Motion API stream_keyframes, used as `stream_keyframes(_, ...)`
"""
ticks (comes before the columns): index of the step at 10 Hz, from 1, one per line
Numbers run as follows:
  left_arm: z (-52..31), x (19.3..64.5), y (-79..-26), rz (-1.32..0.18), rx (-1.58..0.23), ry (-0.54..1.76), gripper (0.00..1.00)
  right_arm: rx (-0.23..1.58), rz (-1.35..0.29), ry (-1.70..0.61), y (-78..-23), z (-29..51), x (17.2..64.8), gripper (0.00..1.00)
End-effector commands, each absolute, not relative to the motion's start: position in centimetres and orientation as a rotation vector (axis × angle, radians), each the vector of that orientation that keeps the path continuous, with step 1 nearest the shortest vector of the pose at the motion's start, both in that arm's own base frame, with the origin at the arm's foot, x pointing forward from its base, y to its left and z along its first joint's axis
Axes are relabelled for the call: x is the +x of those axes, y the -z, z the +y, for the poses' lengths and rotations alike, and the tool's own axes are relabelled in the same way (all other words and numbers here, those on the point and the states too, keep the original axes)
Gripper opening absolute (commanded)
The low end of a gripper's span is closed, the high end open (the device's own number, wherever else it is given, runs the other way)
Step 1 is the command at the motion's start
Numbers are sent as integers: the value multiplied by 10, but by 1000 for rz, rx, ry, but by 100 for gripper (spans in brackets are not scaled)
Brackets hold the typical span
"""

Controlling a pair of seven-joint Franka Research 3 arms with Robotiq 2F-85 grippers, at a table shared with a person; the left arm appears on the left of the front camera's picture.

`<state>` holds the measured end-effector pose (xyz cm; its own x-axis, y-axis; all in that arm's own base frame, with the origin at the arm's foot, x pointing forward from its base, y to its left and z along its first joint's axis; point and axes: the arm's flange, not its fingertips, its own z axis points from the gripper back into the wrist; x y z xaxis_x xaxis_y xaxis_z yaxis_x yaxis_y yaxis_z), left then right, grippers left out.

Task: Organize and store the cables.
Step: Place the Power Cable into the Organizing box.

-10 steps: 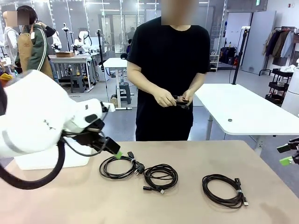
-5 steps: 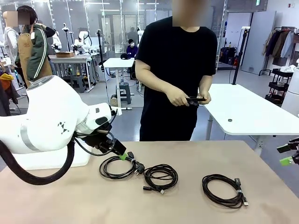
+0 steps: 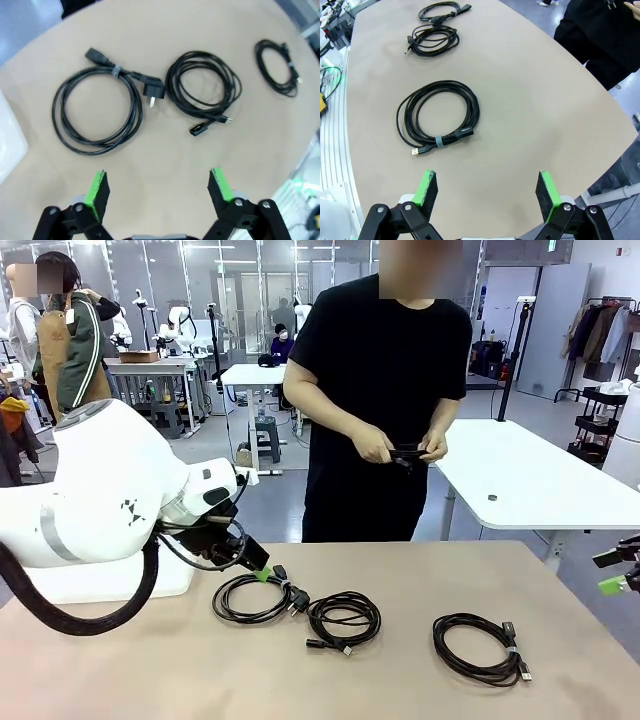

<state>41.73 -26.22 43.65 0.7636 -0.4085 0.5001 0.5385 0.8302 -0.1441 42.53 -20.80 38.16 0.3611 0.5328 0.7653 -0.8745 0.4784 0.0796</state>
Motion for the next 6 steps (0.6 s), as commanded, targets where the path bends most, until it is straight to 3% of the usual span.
stream_keyframes(1, -287, 460, -441, -291, -294, 283, 100, 528, -724, -944, -383, -206, 428, 100)
stream_keyframes(3, -323, 507, -437, -164, -266, 26, 100, 528, -724, -944, -383, -206, 428, 100)
stream_keyframes(6, -353, 549, -421, -167, -141, -249, 100, 528, -724, -944, -383, -206, 428, 100)
